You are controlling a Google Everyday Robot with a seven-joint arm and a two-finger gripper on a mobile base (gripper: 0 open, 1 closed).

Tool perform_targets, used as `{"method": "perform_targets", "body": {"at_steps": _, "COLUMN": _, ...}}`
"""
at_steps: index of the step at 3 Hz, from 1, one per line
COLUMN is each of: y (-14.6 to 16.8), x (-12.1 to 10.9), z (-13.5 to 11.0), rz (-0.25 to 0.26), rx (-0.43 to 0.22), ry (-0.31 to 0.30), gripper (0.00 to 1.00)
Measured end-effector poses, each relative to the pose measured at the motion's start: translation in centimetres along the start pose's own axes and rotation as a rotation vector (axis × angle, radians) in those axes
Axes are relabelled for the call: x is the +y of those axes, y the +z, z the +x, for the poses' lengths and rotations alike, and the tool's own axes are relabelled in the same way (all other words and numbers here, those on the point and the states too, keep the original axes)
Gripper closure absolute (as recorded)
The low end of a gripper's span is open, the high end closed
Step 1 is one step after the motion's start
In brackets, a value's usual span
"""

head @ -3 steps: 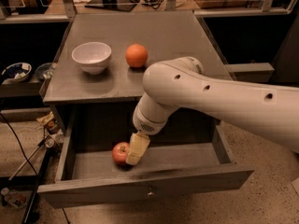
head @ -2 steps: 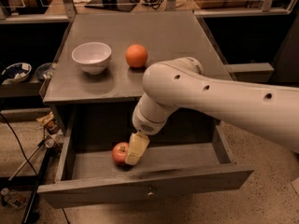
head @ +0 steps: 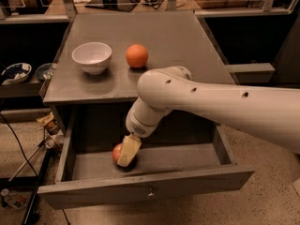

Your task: Pick apple from top drawer and place on counter

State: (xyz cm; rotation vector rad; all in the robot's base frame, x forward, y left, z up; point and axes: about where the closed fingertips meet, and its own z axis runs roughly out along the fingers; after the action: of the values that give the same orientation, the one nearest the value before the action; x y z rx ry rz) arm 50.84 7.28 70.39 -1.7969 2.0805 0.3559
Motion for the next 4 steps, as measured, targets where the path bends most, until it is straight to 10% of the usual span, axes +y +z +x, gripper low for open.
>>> {"method": "perform_targets", "body": {"at_steps": 4, "y": 7.3, "x": -0.5, "z": 1.4, "rz": -0.097, "rx": -0.003, "ry": 0.053, "gripper": 0.00}}
